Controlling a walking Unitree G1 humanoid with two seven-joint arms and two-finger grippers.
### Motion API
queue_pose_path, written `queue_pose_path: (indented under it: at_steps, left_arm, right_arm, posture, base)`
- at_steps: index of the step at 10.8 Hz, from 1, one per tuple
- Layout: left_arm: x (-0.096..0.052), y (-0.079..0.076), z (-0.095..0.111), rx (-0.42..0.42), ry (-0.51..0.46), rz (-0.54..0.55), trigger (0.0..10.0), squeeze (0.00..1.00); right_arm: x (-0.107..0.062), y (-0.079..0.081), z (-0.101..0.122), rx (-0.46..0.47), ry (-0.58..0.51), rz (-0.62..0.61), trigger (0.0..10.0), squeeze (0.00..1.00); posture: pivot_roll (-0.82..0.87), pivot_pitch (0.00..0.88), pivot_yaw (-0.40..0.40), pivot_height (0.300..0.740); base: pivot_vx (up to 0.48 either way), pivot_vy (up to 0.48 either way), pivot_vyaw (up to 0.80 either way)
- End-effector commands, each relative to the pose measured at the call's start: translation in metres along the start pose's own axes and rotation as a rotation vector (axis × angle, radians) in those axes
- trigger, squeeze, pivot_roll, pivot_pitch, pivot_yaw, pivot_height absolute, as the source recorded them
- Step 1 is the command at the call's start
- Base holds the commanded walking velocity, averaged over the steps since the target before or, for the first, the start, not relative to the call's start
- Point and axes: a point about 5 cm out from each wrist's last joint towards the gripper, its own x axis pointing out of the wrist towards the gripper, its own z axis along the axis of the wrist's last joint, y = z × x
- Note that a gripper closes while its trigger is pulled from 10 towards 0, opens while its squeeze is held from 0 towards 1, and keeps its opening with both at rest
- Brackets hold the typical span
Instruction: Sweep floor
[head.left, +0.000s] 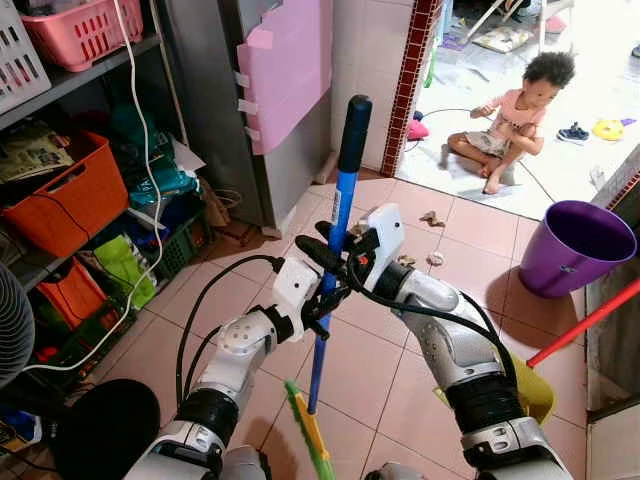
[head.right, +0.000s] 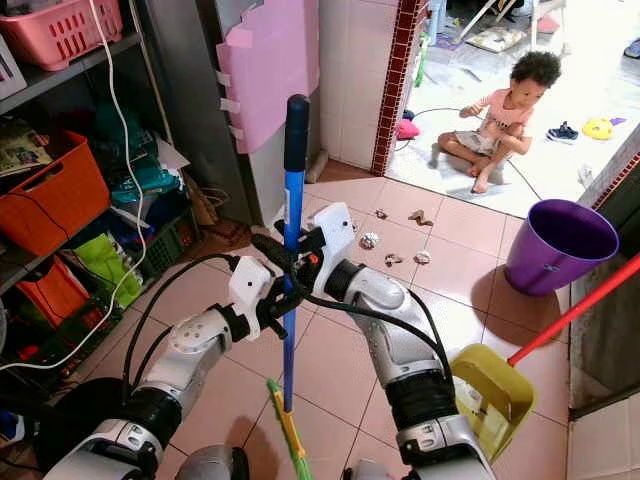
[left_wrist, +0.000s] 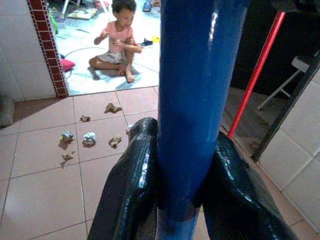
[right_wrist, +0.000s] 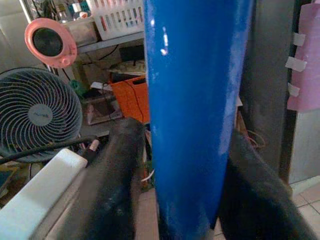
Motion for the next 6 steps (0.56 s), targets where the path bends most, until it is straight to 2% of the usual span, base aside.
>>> queue_pose_path:
  at_steps: [1,6]
  left_arm:
    - [0.0000,0.0002,0.0007,0.014,-0.004,0.001,0.0,0.00]
    - [-0.0014,0.0020,-0.0005,0.021,0.003,0.003,0.0,0.00]
  right_arm:
    - [0.0008,-0.0028,0.0037,-0.010,-0.008,-0.001,0.0,0.00]
    - [-0.0039,-0.0085,0.0050,-0.013,0.001,-0.012,0.0,0.00]
  posture:
    - [-0.05,0.000,0.004,0.740]
    - [-0.05,0.000,0.005,0.740]
  base:
    - [0.000,0.000,0.00]
    - [0.000,0.000,0.00]
